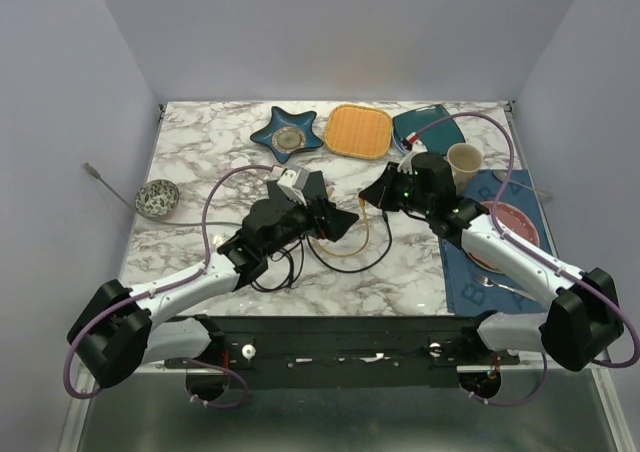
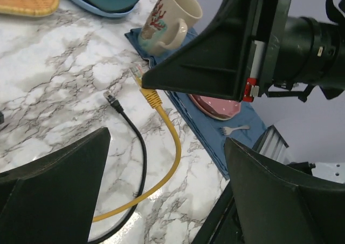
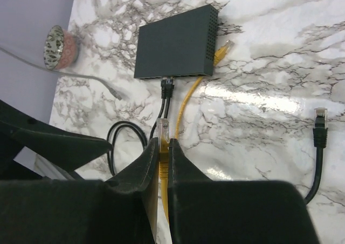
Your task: Pull the plug from the switch port
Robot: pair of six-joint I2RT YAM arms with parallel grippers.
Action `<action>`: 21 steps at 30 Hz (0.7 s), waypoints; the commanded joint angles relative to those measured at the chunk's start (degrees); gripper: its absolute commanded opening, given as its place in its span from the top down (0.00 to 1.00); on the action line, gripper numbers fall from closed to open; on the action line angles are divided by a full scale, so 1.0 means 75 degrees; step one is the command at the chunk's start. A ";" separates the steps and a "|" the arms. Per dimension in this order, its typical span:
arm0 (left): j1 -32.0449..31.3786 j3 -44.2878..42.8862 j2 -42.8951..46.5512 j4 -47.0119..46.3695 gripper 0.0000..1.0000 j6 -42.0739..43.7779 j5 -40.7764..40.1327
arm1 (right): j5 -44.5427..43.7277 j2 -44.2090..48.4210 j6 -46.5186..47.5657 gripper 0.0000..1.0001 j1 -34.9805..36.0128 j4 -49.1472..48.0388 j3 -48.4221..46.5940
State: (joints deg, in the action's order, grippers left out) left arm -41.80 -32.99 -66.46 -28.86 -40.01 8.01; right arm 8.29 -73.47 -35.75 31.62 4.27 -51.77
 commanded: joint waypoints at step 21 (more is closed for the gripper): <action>-0.1856 -0.0850 -0.2026 -0.0980 0.96 0.1304 -0.0004 | 0.0582 0.1593 -0.0519 0.95 0.0038 0.1000 -0.0387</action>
State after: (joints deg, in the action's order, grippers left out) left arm -55.81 -37.01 -81.82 -33.56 -29.21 4.75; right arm 12.97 -63.46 -39.48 31.59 9.93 -53.95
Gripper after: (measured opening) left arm 0.223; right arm 0.153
